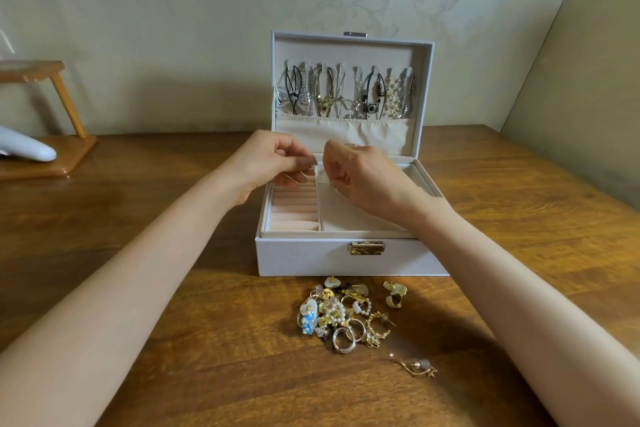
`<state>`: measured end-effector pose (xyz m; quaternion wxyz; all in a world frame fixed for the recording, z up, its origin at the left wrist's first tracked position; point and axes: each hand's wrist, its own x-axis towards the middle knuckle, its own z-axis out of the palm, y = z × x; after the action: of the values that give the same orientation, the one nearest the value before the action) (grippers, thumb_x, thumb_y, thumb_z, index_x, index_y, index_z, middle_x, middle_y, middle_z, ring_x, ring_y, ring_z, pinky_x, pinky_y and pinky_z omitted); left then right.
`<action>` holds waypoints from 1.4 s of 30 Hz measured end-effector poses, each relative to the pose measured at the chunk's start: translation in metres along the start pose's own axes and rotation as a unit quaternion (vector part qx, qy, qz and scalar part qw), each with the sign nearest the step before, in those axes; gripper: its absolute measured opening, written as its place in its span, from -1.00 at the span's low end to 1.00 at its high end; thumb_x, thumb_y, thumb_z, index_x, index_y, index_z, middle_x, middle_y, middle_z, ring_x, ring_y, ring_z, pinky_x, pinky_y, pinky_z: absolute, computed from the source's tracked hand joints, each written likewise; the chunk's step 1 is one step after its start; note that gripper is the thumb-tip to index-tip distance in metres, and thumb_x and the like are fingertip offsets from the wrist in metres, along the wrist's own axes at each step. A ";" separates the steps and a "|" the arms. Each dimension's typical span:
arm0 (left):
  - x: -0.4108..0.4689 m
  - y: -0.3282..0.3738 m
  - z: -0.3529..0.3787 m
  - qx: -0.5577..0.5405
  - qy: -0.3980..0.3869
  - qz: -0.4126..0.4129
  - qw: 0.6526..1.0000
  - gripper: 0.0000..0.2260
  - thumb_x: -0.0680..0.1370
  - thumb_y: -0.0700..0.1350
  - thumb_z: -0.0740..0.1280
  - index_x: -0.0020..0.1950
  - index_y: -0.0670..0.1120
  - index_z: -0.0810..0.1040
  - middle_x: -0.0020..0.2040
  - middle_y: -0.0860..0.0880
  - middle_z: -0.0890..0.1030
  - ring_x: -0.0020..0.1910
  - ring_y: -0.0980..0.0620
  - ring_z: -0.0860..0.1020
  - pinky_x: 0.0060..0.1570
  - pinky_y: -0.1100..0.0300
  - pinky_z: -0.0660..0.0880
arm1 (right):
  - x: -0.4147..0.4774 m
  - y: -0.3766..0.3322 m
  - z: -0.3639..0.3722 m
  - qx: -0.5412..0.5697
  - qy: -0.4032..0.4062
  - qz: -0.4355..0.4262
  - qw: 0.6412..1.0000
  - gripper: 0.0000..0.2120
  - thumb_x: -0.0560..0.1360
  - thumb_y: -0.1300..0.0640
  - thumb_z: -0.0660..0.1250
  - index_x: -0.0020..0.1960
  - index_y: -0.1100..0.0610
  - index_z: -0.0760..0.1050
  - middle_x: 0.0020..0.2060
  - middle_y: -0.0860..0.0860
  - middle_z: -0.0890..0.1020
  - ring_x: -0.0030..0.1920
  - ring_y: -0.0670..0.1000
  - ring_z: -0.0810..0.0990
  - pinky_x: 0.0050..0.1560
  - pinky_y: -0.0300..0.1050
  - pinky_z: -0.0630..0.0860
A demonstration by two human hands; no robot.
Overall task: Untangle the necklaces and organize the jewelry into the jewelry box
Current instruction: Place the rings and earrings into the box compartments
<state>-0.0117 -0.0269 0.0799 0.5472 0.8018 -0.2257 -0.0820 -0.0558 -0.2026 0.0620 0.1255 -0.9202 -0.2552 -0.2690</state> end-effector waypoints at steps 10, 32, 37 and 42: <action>0.000 0.000 0.000 0.009 0.012 -0.013 1.000 -0.92 0.52 -0.29 0.33 -0.02 -0.21 0.59 -0.23 -0.07 0.64 -0.37 0.19 0.61 -0.38 0.38 0.51 | -0.001 -0.003 0.001 -0.005 -0.040 -0.014 0.999 -0.80 0.36 0.41 0.28 -0.12 0.17 0.39 -0.31 0.04 0.51 -0.37 0.13 0.47 -0.39 0.00 0.46; -0.009 0.010 0.008 0.026 -0.050 -0.034 0.998 -0.90 0.49 -0.32 0.36 -0.03 -0.19 0.58 -0.32 -0.03 0.63 -0.40 0.18 0.60 -0.39 0.36 0.53 | -0.010 0.004 -0.012 0.156 -0.056 0.207 0.964 -0.85 0.40 0.32 0.45 -0.05 0.17 0.68 -0.14 -0.01 0.61 -0.21 -0.15 0.50 -0.17 -0.55 0.36; -0.007 0.008 0.011 0.038 -0.051 -0.038 0.997 -0.89 0.50 -0.31 0.34 0.01 -0.19 0.58 -0.23 -0.08 0.62 -0.40 0.20 0.59 -0.40 0.39 0.51 | -0.008 0.004 -0.011 0.148 -0.058 0.217 0.963 -0.87 0.39 0.28 0.46 -0.08 0.13 0.69 -0.13 0.02 0.65 -0.17 -0.10 0.52 -0.15 -0.45 0.37; -0.008 0.009 0.011 0.025 -0.061 -0.044 0.997 -0.92 0.50 -0.27 0.36 -0.04 -0.14 0.59 -0.33 0.02 0.63 -0.40 0.22 0.59 -0.43 0.39 0.50 | -0.010 0.003 -0.011 0.159 -0.037 0.223 0.961 -0.86 0.40 0.33 0.43 -0.10 0.13 0.67 -0.18 0.03 0.66 -0.25 -0.17 0.51 -0.18 -0.45 0.42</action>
<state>-0.0253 -0.0354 0.0834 0.5083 0.8178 -0.2253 -0.1489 -0.0664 -0.2137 0.0650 0.3174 -0.9313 -0.0870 -0.1562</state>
